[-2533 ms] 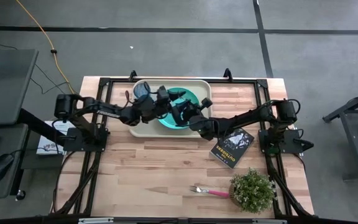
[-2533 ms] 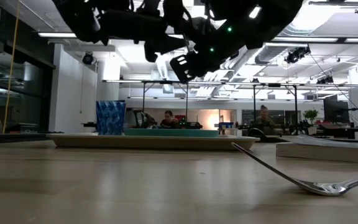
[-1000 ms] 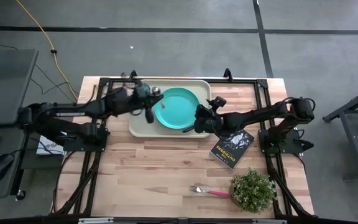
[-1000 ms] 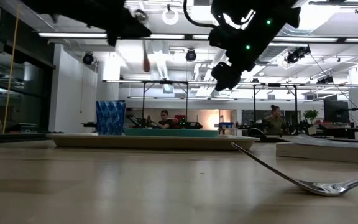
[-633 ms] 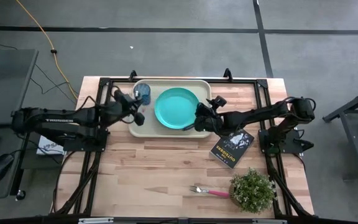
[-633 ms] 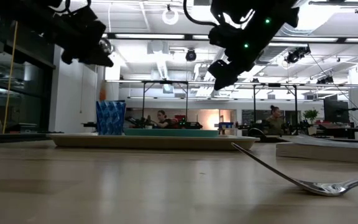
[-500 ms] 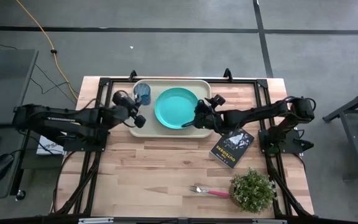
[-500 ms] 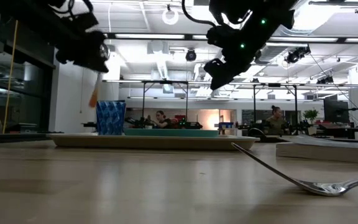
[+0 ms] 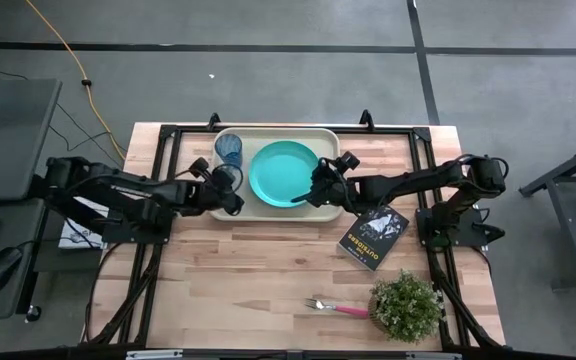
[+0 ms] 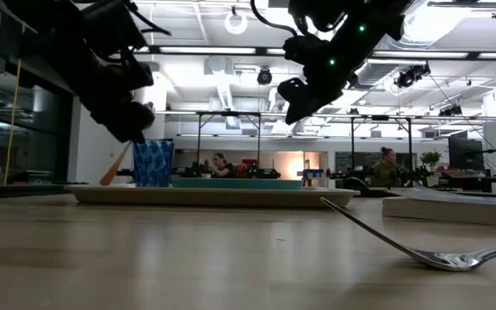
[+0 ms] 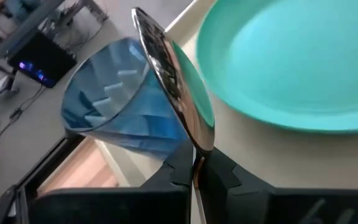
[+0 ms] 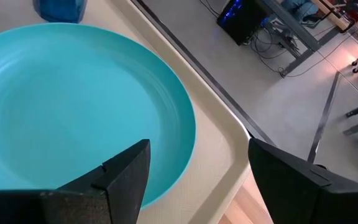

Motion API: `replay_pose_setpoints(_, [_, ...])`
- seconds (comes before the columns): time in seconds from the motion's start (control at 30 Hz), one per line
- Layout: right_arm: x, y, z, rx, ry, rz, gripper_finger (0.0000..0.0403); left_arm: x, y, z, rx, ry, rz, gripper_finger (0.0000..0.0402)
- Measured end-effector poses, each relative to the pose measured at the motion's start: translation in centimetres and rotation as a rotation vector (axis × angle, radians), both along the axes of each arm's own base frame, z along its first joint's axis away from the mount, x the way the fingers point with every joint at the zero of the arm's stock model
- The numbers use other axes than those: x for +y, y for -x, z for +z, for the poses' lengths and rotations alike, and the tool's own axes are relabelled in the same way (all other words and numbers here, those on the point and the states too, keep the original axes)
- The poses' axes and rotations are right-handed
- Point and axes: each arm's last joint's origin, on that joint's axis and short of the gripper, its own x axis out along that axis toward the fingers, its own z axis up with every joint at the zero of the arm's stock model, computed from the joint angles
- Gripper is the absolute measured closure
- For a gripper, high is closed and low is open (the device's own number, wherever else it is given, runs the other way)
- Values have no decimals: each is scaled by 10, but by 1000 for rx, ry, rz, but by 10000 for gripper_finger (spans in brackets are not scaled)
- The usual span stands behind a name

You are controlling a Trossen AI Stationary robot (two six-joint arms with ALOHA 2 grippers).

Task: Pick and place plate/cup/fork/spoon on tray
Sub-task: Put the orange spoon on the white tray beside the light blue plate

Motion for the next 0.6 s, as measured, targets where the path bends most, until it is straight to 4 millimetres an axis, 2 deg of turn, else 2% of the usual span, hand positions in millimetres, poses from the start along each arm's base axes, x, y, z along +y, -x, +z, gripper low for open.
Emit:
replay_pose_setpoints(0.17, [0,0,0,0,0,0,139,-30,-10,16,-6,22,-170,401])
replay_pose_setpoints(0.4, [0,0,0,-1,0,-1,139,-115,-15,23,56,91,-626,401])
replay_pose_setpoints(0.5, [0,0,0,-11,-5,-6,139,-151,-12,20,79,35,-790,401])
replay_pose_setpoints(0.6, [1,-1,0,-26,-30,11,139,-179,-10,8,135,-60,-909,401])
